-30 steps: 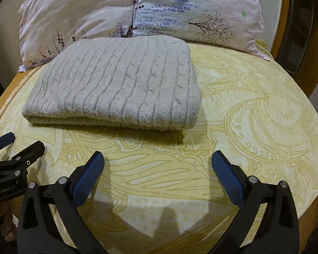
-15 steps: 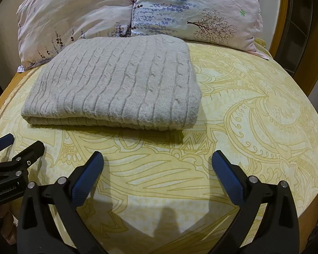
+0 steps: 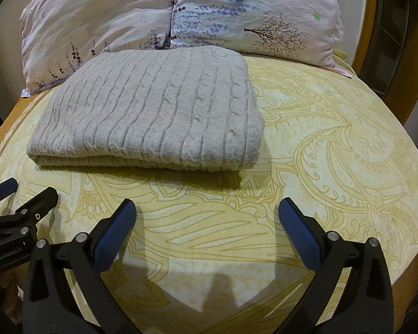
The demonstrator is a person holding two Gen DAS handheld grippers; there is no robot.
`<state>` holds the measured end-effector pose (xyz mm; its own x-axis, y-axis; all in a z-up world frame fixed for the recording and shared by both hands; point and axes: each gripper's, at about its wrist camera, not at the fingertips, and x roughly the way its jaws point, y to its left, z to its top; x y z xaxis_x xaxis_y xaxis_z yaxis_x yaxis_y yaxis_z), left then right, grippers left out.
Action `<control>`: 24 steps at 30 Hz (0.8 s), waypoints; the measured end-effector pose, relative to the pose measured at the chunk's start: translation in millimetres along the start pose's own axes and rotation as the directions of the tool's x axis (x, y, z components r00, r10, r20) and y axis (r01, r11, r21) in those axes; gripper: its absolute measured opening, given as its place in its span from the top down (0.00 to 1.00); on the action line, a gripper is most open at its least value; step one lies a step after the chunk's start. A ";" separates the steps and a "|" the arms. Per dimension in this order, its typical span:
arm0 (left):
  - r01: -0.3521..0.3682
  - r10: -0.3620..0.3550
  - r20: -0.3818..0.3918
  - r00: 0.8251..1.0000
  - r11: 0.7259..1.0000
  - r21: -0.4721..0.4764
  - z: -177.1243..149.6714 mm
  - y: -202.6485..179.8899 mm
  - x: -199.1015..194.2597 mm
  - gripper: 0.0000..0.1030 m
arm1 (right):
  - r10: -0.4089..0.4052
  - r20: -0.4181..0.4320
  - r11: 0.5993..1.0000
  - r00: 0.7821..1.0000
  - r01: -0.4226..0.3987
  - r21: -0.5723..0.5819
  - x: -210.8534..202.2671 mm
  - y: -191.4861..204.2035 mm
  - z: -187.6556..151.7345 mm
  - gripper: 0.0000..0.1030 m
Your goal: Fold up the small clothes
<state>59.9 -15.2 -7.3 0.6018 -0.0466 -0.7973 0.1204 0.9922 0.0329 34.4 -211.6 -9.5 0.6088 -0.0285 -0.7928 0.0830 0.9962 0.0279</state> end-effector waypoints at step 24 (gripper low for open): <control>-0.001 0.001 -0.003 1.000 1.000 -0.002 -0.9 -0.2 -0.1 0.01 | 0.005 0.000 1.000 1.000 -0.005 -0.006 1.2 -1.3 0.1 0.02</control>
<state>59.1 -15.3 -7.8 0.5992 -0.0453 -0.7993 0.1186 0.9924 0.0327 35.1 -212.9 -10.4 0.6093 -0.0235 -0.7926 0.0751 0.9968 0.0282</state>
